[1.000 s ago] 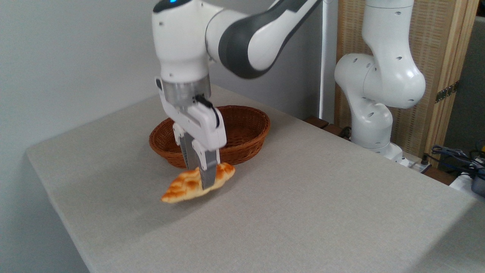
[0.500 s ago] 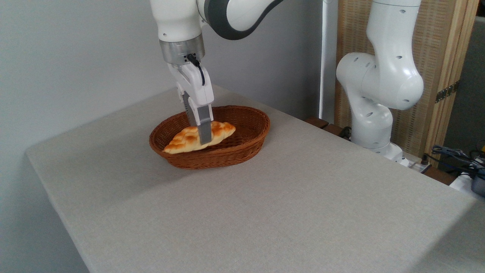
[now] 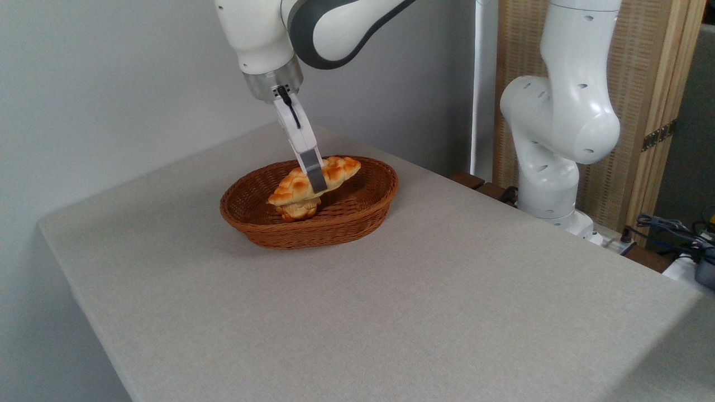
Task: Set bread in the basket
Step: 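Lower the loaf into the basket and open the gripper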
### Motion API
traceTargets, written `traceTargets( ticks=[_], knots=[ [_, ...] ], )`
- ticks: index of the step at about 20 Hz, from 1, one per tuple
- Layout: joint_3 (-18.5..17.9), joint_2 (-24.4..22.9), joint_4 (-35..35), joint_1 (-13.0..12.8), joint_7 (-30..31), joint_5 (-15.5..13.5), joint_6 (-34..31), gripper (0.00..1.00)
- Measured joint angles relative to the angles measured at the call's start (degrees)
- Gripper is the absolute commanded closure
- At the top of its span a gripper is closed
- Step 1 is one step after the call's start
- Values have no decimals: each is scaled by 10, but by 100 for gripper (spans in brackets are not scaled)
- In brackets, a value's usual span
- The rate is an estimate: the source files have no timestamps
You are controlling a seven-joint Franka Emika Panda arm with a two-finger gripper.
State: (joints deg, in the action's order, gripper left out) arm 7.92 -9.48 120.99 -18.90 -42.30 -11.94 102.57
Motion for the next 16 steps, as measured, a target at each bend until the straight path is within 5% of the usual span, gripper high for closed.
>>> traceTargets(
  ticks=[16],
  knots=[
    [-1, 5, 0, -11, 0, 0, -8, 0]
  ],
)
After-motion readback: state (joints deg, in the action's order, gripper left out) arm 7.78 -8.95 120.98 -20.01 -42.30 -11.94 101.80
